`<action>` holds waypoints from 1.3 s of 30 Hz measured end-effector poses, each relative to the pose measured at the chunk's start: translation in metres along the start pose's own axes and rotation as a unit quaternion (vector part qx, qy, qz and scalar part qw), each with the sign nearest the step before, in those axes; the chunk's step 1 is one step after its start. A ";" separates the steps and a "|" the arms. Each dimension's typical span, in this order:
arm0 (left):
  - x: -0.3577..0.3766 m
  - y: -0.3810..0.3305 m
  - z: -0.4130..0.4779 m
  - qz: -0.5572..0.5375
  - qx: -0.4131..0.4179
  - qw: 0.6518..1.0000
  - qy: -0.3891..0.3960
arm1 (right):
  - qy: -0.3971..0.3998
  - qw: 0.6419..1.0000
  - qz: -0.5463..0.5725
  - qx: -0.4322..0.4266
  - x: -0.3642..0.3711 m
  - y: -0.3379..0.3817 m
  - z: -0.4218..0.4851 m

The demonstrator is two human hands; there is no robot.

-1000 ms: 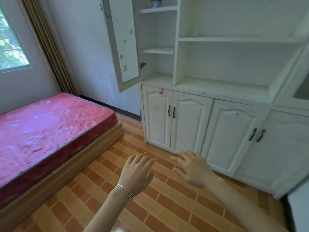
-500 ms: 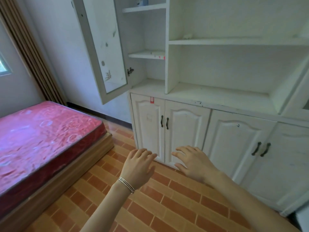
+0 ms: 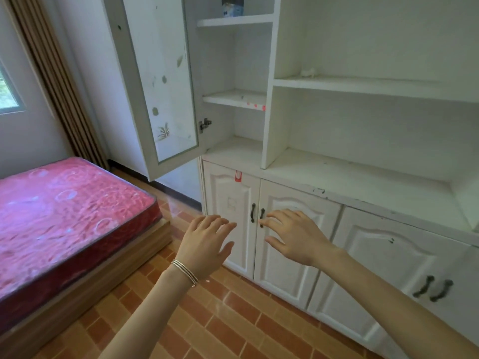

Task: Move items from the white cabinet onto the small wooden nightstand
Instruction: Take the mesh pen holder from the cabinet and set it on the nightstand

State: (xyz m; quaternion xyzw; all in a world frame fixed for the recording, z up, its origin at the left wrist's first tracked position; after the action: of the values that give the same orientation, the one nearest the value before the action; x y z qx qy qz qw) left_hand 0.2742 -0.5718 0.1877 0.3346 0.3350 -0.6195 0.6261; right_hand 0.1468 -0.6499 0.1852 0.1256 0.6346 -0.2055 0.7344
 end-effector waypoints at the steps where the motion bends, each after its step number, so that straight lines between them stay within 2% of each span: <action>1: 0.006 0.003 0.009 0.001 0.005 1.000 -0.001 | -0.007 1.000 0.001 -0.001 0.000 -0.005 0.008; 12: 0.053 0.072 0.117 -0.013 0.029 0.999 -0.014 | 0.001 0.999 -0.022 0.034 -0.006 -0.062 0.107; 20: 0.062 0.147 0.207 -0.012 0.050 0.998 -0.045 | -0.042 0.996 -0.060 0.056 -0.031 -0.104 0.202; 28: 0.062 0.182 0.295 -0.007 0.070 0.995 -0.068 | -0.080 0.992 -0.086 0.057 -0.065 -0.148 0.273; 39: 0.043 0.223 0.451 0.019 0.062 0.980 -0.187 | -0.232 0.958 -0.169 0.004 -0.155 -0.242 0.390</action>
State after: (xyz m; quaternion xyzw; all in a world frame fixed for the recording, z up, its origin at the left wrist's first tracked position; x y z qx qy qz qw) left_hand 0.4995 -0.9699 0.4021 0.2578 0.1666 -0.6789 0.6670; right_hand 0.3613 -1.0154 0.4198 -0.0312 0.4582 -0.3529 0.8152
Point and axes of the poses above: each hand's wrist, its own z-axis towards the middle knuckle, its own x-axis out of the palm, y = z × x, the point moved 9 cm from there along z, towards the middle knuckle, and after that the axes turned 9 degrees about -x, right-handed, at the moved point
